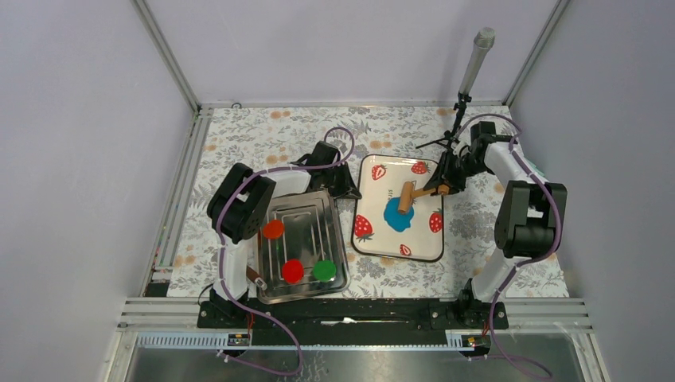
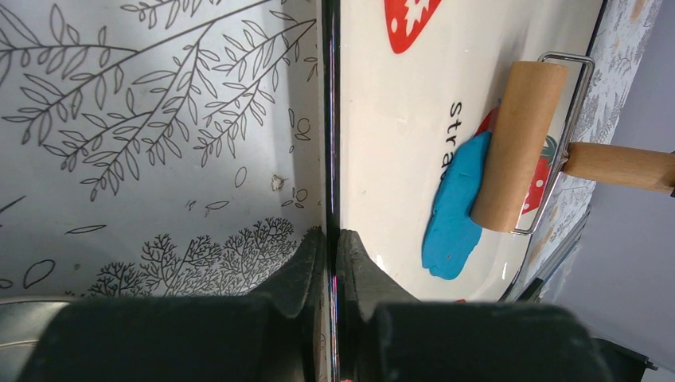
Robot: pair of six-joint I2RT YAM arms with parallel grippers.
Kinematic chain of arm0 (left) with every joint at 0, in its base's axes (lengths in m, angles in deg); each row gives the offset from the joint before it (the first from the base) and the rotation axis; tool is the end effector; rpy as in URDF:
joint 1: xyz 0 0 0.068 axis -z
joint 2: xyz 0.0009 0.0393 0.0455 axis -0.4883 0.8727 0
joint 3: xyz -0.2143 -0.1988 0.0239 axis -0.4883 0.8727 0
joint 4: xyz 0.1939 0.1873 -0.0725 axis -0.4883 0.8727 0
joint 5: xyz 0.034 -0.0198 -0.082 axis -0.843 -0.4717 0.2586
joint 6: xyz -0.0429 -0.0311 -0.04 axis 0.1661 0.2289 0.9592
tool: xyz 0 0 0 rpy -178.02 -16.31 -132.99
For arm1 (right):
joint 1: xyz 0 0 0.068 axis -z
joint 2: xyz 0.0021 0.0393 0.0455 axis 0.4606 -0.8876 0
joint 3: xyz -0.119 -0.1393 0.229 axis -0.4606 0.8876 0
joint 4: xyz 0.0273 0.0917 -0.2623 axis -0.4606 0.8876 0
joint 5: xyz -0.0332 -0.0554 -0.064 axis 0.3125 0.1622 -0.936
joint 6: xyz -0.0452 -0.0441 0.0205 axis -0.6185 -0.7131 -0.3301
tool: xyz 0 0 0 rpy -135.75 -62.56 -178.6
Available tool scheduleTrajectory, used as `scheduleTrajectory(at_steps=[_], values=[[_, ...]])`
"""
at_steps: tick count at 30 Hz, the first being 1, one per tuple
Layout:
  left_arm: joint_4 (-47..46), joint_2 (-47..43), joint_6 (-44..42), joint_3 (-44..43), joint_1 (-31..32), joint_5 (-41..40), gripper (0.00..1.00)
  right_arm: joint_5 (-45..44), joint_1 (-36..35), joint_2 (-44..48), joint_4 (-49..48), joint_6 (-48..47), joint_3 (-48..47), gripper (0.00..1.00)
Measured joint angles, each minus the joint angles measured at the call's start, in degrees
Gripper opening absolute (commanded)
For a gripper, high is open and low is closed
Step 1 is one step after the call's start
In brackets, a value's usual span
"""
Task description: Roll out the dumpling wrappers from the dough
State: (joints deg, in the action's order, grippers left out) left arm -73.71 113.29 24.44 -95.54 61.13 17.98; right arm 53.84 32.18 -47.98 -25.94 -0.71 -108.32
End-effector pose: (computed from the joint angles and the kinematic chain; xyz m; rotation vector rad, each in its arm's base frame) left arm 0.3791 -0.2620 0.1245 -0.0073 2.6321 -1.0485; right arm 0.3727 -0.0018 0.2081 0.2744 2.7523 0.8543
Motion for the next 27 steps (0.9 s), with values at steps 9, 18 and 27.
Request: scheduleTrajectory(at_steps=[9,18,27], values=[[0.2,0.0,-0.2,0.0,-0.4,0.3,0.00,1.7,-1.0,-3.5,1.1,0.1,-2.8,0.00],[0.2,0.0,-0.8,0.0,-0.9,0.3,0.00,3.3,-2.6,-5.5,1.0,0.3,-4.2,0.00],[0.2,0.0,-0.8,0.0,-0.9,0.3,0.00,7.3,-4.5,-8.3,-1.4,1.7,-5.3,0.00]])
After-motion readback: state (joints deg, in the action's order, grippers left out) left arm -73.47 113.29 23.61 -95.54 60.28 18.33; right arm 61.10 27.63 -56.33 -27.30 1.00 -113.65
